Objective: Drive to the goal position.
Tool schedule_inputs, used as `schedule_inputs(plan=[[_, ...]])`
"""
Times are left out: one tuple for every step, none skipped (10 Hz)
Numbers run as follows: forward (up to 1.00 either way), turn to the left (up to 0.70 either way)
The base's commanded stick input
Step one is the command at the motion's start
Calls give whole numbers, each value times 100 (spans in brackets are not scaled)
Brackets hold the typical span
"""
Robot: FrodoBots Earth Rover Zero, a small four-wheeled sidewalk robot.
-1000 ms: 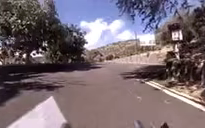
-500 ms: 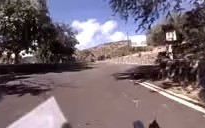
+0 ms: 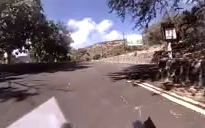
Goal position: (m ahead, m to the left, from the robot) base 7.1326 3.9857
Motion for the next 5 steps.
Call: schedule_inputs(plan=[[50, -50], [50, -50], [50, -50], [50, -50], [50, -39]])
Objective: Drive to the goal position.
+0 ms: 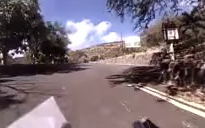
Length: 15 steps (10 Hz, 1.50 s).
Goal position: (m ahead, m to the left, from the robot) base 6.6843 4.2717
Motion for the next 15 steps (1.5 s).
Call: schedule_inputs(plan=[[50, 0], [50, 0], [50, -26], [50, -50], [50, -50], [50, -50], [50, -50], [50, -50], [50, -50], [50, -50], [50, -50], [50, -50], [50, -50], [50, -50], [50, -50]])
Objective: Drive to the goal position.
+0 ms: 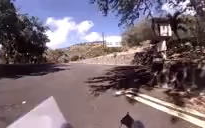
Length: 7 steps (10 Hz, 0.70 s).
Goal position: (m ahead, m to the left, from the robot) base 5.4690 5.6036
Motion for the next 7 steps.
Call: schedule_inputs(plan=[[50, -50], [50, -50], [50, -50], [50, -43], [50, -15], [50, 0], [50, 0]])
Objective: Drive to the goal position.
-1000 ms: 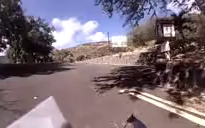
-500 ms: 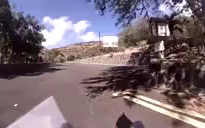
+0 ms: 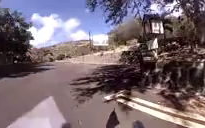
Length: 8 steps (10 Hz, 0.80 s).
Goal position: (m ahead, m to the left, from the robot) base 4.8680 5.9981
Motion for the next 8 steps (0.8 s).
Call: schedule_inputs(plan=[[50, 0], [50, 0], [50, 0], [50, 0], [50, 0], [50, 0], [50, 0], [50, 0]])
